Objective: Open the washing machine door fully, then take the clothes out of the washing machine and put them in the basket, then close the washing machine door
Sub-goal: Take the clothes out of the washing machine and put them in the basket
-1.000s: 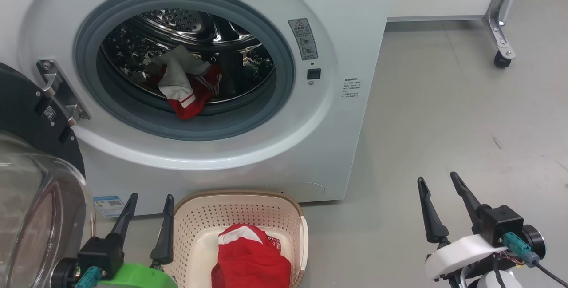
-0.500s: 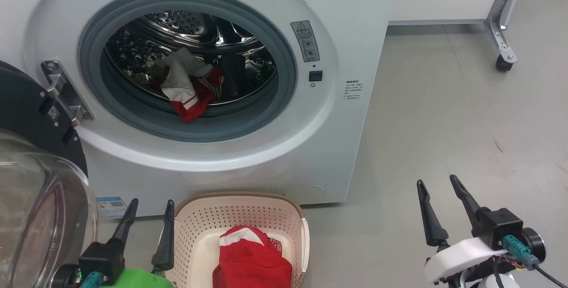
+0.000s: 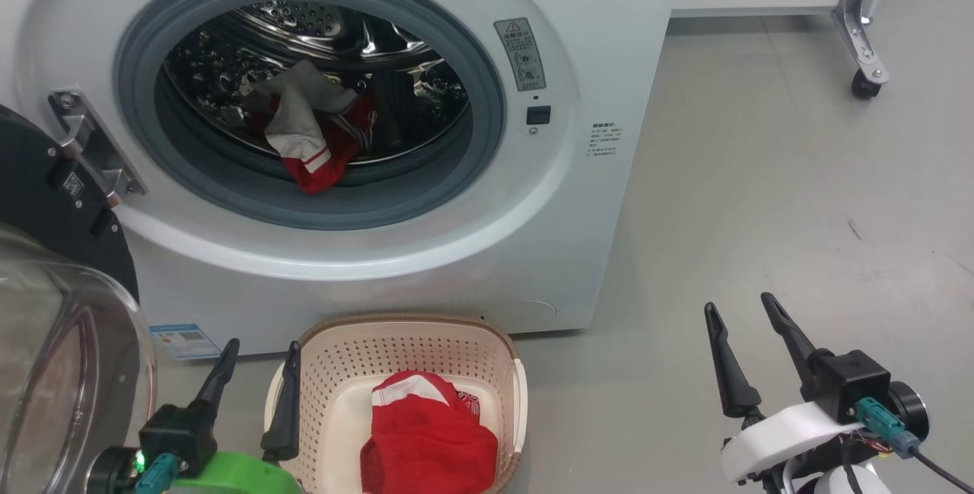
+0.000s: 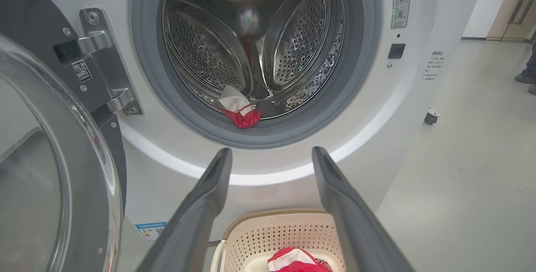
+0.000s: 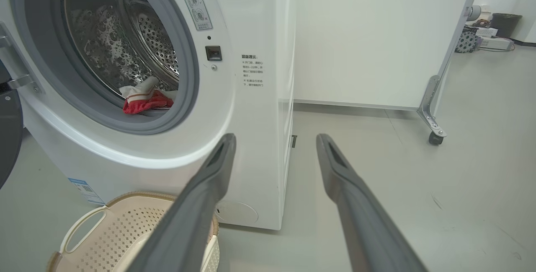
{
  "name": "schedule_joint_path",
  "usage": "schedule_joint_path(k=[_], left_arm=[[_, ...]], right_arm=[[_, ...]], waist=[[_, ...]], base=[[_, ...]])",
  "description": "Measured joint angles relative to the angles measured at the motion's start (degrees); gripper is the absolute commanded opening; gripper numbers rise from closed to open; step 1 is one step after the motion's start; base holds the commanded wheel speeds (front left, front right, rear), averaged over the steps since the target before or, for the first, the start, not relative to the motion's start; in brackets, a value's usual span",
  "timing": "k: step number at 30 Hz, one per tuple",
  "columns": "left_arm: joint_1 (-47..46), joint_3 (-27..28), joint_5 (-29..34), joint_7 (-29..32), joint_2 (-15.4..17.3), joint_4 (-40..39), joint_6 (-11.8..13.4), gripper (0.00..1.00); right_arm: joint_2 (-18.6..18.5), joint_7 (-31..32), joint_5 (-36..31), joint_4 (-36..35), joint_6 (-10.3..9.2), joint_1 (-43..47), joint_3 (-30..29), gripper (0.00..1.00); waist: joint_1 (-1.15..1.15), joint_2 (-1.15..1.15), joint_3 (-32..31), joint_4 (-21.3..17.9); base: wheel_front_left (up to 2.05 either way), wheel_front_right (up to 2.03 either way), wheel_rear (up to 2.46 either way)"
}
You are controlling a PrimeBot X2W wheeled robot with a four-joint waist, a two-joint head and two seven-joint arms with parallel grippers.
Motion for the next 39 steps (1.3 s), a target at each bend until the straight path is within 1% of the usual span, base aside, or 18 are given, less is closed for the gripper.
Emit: schedule_joint_path(k=[4,9,17,22,24,32,39], left_arm=[[-1.5,-0.1,0.1,1.0,0.3,0.3,0.0,1.00],[-5.7,-0.5,0.1,3.1,0.3,0.9,0.0,1.00],[-14.7,-1.2,-0.7,7.9,0.3,4.0,-1.5,1.00],[-22.3,-0.9,-0.8,13.0,2.1,7.3,-1.6,1.00],[-25.2,-0.8,-0.8,15.1,2.9,8.3,-2.1,1.00],[-36.6,0.5,-1.0,23.5,6.3,10.7,-2.3,1.00],[-48.1,1.6,0.1,31.3,10.8,11.9,-2.4,1.00]], right_arm=[[0.0,0.4,0.0,-1.0,-0.01,0.0,0.1,1.00],[0.0,0.6,0.0,-2.3,-0.01,0.0,0.1,1.00],[0.0,1.0,0.0,-4.4,-0.01,-1.2,0.3,1.00],[0.5,1.0,0.5,-5.5,0.01,-3.1,0.7,1.00],[0.7,1.0,0.5,-5.6,0.01,-3.6,0.7,1.00],[1.8,0.3,2.0,-6.0,0.08,-6.3,1.2,1.00],[2.3,-0.8,3.4,-6.0,0.58,-9.4,2.4,1.00]], waist=[[0.00,0.00,1.3,-0.5],[0.00,0.00,3.6,-1.2],[0.00,0.00,8.9,-2.7],[0.00,0.00,13.4,-4.4],[0.00,0.00,14.9,-5.2],[0.00,0.00,21.0,-8.6],[0.00,0.00,26.6,-11.8]], base=[[0.00,0.00,0.00],[0.00,0.00,0.00],[0.00,0.00,0.00],[0.00,0.00,0.00],[0.00,0.00,0.00],[0.00,0.00,0.00],[0.00,0.00,0.00]])
